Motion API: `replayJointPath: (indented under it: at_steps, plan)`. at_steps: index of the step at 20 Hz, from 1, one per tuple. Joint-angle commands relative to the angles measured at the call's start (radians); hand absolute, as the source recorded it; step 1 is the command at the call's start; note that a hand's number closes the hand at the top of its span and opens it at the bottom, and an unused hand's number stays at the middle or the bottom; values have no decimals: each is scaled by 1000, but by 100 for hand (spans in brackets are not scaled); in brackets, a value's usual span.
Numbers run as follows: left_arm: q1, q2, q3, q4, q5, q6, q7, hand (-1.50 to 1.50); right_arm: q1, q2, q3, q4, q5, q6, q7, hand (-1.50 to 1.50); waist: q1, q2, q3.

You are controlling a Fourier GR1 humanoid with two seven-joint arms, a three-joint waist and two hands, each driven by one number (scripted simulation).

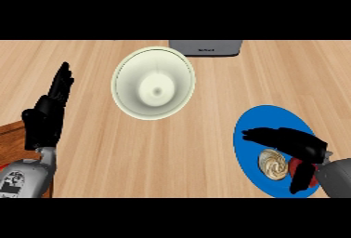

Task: Pick the cupcake from the plate and place it in the bowl

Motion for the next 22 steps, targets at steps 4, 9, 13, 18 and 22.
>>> replayJointPath:
  at_steps: [4, 9, 13, 18, 22]
  plan:
    - [-28, 33, 77, -29, 23, -78, 41, 0, 12, 67, 34, 43, 138, -154, -92, 150, 0, -1, 0]
    - [4, -34, 71, -27, -40, -85, 11, 0, -26, 84, -29, 107, 186, -133, -177, 150, -1, -1, 0]
    - [4, -58, 66, -39, -71, -78, 40, 0, -6, 130, -51, 156, 187, -165, -207, 150, -1, 0, 0]
    - [20, -58, 103, -38, -48, -114, 19, 0, 58, 50, -102, -117, 123, -64, -191, 150, -9, -3, -1]
    - [11, -73, 77, -10, -86, -78, 15, 0, 77, 456, 142, -165, 261, -157, 184, 150, -6, -13, -5]
